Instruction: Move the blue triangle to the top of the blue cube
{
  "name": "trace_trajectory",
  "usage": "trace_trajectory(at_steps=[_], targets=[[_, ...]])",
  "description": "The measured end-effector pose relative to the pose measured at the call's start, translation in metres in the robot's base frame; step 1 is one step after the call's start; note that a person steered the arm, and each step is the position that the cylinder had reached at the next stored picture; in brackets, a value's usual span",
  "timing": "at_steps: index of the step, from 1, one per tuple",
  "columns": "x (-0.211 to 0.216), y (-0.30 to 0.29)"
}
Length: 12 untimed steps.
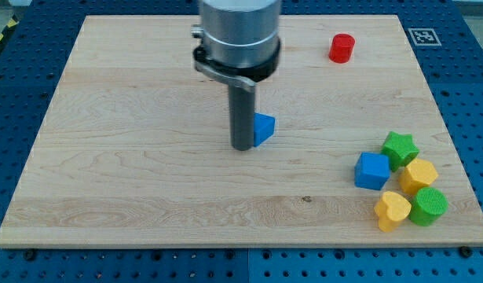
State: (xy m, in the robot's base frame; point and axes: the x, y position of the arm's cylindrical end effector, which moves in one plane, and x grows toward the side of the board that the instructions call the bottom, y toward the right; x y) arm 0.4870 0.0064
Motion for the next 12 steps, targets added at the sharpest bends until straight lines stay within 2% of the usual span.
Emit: trace_trajectory(at_steps=[2, 3, 5, 7, 9, 10, 12], targets=[[-0.025, -0.048], [-0.025, -0.017], [-0.025, -0.014], [-0.028, 0.02], [-0.028, 0.029], [-0.026, 0.084], [-0.023, 0.107]])
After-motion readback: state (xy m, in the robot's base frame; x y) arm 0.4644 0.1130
